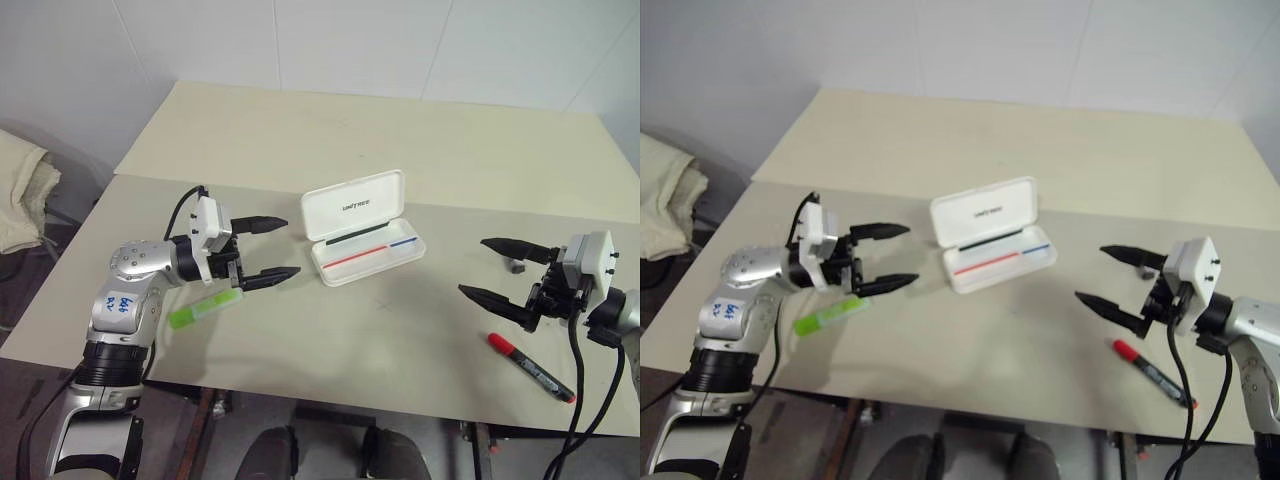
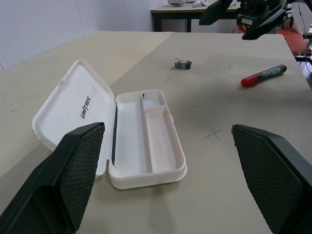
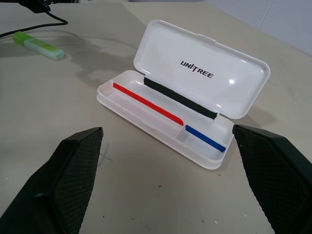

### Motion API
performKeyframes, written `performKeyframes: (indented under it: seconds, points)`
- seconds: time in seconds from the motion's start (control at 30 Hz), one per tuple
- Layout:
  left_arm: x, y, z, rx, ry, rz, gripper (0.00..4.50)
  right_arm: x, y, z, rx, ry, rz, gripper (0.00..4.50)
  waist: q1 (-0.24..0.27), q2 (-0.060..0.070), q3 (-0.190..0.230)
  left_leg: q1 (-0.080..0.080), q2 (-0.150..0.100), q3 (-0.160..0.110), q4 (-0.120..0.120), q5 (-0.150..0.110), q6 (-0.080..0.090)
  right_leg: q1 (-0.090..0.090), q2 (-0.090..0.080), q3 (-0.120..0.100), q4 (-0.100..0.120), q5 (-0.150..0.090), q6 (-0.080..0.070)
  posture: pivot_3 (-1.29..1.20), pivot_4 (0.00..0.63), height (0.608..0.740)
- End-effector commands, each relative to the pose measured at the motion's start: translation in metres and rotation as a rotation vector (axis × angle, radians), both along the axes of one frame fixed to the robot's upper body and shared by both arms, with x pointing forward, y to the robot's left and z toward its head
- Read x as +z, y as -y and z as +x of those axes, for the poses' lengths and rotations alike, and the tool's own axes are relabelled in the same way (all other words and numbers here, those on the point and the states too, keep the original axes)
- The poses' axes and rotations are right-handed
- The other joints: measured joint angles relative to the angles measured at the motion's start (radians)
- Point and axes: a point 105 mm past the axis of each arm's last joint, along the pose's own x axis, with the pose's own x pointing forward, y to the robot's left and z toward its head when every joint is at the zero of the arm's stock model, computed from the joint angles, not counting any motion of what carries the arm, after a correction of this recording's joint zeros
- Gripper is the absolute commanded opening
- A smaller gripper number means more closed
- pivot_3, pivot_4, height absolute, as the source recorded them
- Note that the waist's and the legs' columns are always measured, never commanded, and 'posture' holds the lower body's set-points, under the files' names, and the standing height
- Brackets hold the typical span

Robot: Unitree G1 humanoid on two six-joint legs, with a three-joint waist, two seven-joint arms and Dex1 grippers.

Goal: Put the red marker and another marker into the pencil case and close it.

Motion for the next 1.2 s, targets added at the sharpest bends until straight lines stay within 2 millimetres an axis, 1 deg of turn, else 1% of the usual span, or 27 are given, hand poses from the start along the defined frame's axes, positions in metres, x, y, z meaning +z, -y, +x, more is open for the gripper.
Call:
performKeyframes:
  seconds: [0.03, 0.2, 0.43, 0.47, 0.5, 0.57, 0.63, 0.67, 0.7, 0.77, 0.83, 0.87, 0.93, 1.1, 1.2]
  points:
    - [0.015, -0.003, 0.000, 0.013, 0.074, 0.004, 4.48, 0.019, -0.002, 0.000, 0.011, 0.071, -0.004, 4.50, 0.000, 0.000, 0.000, 0.000, 0.000, 0.000, 0.000, 0.000, 0.000, 0.000, 0.000, 0.000, 0.000, 0.000, 0.000, 0.00, 0.150, 0.740]
    - [0.014, -0.002, 0.002, 0.027, 0.070, 0.011, 4.48, 0.017, -0.009, 0.004, 0.036, 0.075, -0.001, 4.50, 0.001, 0.000, 0.000, 0.000, 0.001, 0.000, 0.000, 0.000, 0.000, 0.000, 0.001, 0.000, 0.000, 0.000, 0.000, 0.00, 0.150, 0.740]
    - [0.007, 0.007, 0.004, 0.022, 0.036, 0.025, 4.48, 0.019, -0.029, 0.009, 0.102, 0.095, -0.002, 4.50, 0.000, 0.000, 0.000, 0.000, 0.001, 0.000, 0.000, 0.000, 0.000, 0.000, 0.001, 0.000, 0.000, 0.000, 0.000, 0.00, 0.150, 0.740]
    - [0.007, 0.008, 0.004, 0.019, 0.033, 0.021, 4.06, 0.019, -0.031, 0.009, 0.108, 0.096, -0.002, 4.50, 0.000, 0.000, 0.000, 0.000, 0.001, 0.000, 0.000, 0.000, 0.000, 0.000, 0.001, 0.000, 0.000, 0.000, 0.000, 0.00, 0.150, 0.740]
    - [0.006, 0.007, 0.004, 0.018, 0.034, 0.027, 3.84, 0.019, -0.035, 0.009, 0.117, 0.098, -0.004, 4.50, 0.000, 0.000, 0.000, 0.000, 0.001, 0.000, 0.000, 0.000, 0.000, 0.000, 0.001, 0.000, 0.000, 0.000, 0.000, 0.00, 0.150, 0.740]
    - [0.002, 0.014, 0.009, 0.025, 0.040, 0.046, 3.20, 0.019, -0.040, 0.011, 0.136, 0.103, 0.002, 4.50, 0.001, 0.000, 0.000, 0.000, 0.001, 0.000, 0.000, 0.000, -0.001, 0.000, 0.002, 0.000, 0.000, 0.000, 0.000, 0.00, 0.150, 0.740]
    - [-0.002, 0.021, 0.015, 0.042, 0.043, 0.070, 2.45, 0.018, -0.044, 0.011, 0.147, 0.104, 0.006, 4.50, 0.002, 0.000, 0.000, 0.000, 0.001, 0.000, 0.001, 0.000, -0.001, 0.000, 0.002, 0.000, 0.000, 0.000, 0.000, 0.00, 0.150, 0.740]
    - [-0.001, 0.024, 0.015, 0.037, 0.045, 0.066, 2.14, 0.018, -0.046, 0.011, 0.155, 0.106, 0.006, 4.50, 0.003, 0.000, 0.000, 0.000, 0.001, 0.000, 0.001, 0.000, -0.001, 0.000, 0.002, 0.000, 0.000, 0.000, 0.000, 0.00, 0.150, 0.740]
    - [0.000, 0.029, 0.017, 0.035, 0.043, 0.059, 2.14, 0.019, -0.049, 0.010, 0.166, 0.110, 0.011, 4.50, 0.002, 0.000, 0.000, 0.000, 0.001, 0.000, 0.001, 0.000, -0.001, 0.000, 0.002, 0.001, 0.000, 0.000, 0.000, 0.00, 0.150, 0.740]
    - [-0.005, 0.044, 0.019, 0.010, 0.036, 0.074, 2.14, 0.020, -0.055, 0.010, 0.189, 0.113, 0.018, 4.50, 0.002, 0.000, 0.000, 0.000, 0.002, 0.000, 0.001, 0.000, -0.001, 0.000, 0.002, 0.001, -0.001, 0.000, 0.000, 0.00, 0.150, 0.740]
    - [-0.010, 0.050, 0.021, 0.011, 0.028, 0.095, 2.14, 0.019, -0.060, 0.010, 0.197, 0.114, 0.023, 4.50, 0.001, 0.000, 0.000, -0.001, 0.002, 0.000, 0.001, 0.000, -0.001, 0.000, 0.003, 0.001, -0.001, 0.000, 0.000, 0.00, 0.150, 0.740]
    - [-0.011, 0.049, 0.023, 0.015, 0.025, 0.099, 2.14, 0.019, -0.063, 0.010, 0.200, 0.114, 0.025, 4.50, 0.001, 0.000, 0.000, -0.001, 0.002, 0.000, 0.001, 0.000, -0.001, 0.000, 0.003, 0.001, -0.001, 0.000, 0.000, 0.00, 0.150, 0.740]
    - [-0.015, 0.061, 0.025, 0.005, -0.001, 0.114, 2.14, 0.017, -0.065, 0.010, 0.208, 0.107, 0.025, 4.50, 0.000, 0.000, 0.000, -0.001, 0.002, 0.000, 0.001, 0.000, -0.001, 0.000, 0.004, 0.001, -0.001, 0.000, 0.000, 0.00, 0.150, 0.740]
    - [-0.026, 0.082, 0.026, -0.011, -0.035, 0.174, 2.14, 0.012, -0.067, 0.009, 0.222, 0.093, 0.019, 4.50, 0.003, 0.000, 0.000, -0.001, 0.003, 0.000, 0.001, 0.000, -0.001, 0.000, 0.004, 0.001, -0.001, 0.000, 0.000, 0.00, 0.150, 0.740]
    - [-0.032, 0.096, 0.022, -0.049, -0.058, 0.203, 2.14, 0.012, -0.065, 0.008, 0.224, 0.090, 0.019, 4.50, 0.001, -0.001, 0.000, -0.001, 0.002, 0.001, 0.001, 0.000, -0.001, 0.000, 0.004, 0.001, -0.001, 0.000, 0.000, 0.00, 0.150, 0.740]
